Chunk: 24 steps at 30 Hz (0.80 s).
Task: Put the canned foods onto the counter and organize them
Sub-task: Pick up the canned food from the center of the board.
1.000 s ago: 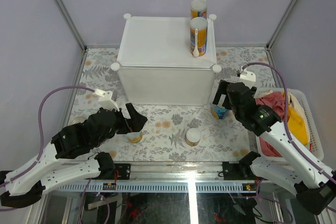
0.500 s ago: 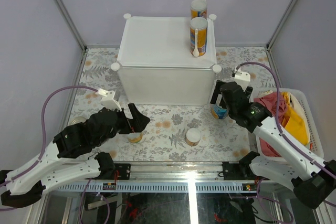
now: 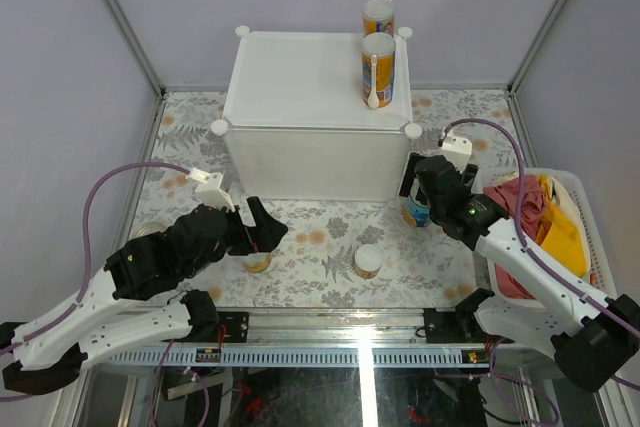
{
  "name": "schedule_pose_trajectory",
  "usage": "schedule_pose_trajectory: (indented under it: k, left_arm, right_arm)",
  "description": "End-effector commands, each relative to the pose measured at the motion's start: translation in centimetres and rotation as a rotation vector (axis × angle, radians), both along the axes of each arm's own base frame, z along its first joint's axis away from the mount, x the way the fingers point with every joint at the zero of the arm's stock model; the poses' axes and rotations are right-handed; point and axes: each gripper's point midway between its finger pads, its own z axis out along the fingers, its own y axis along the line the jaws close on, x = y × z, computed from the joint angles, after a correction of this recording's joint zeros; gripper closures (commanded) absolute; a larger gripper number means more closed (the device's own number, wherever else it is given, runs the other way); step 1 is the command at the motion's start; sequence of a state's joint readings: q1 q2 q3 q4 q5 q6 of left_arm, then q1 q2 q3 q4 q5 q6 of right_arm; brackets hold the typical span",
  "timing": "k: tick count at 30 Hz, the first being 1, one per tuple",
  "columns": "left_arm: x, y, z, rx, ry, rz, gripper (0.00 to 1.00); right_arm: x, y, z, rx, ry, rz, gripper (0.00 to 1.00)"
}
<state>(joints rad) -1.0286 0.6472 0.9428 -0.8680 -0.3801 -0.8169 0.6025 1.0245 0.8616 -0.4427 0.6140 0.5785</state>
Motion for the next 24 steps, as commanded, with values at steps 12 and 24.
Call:
schedule_pose_trajectory:
  k: [12, 24]
  left_arm:
    - [0.08, -0.58, 1.28, -0.046, -0.030, -0.015, 0.00]
    - [-0.07, -0.27, 1.29, -0.064, -0.028, -0.004, 0.00]
  right_arm:
    - [1.54, -0.89, 0.13, -0.013, -0.072, -0.045, 0.16]
    - [1.39, -0.86, 0.86, -0.017, -0.090, -0.018, 0.67]
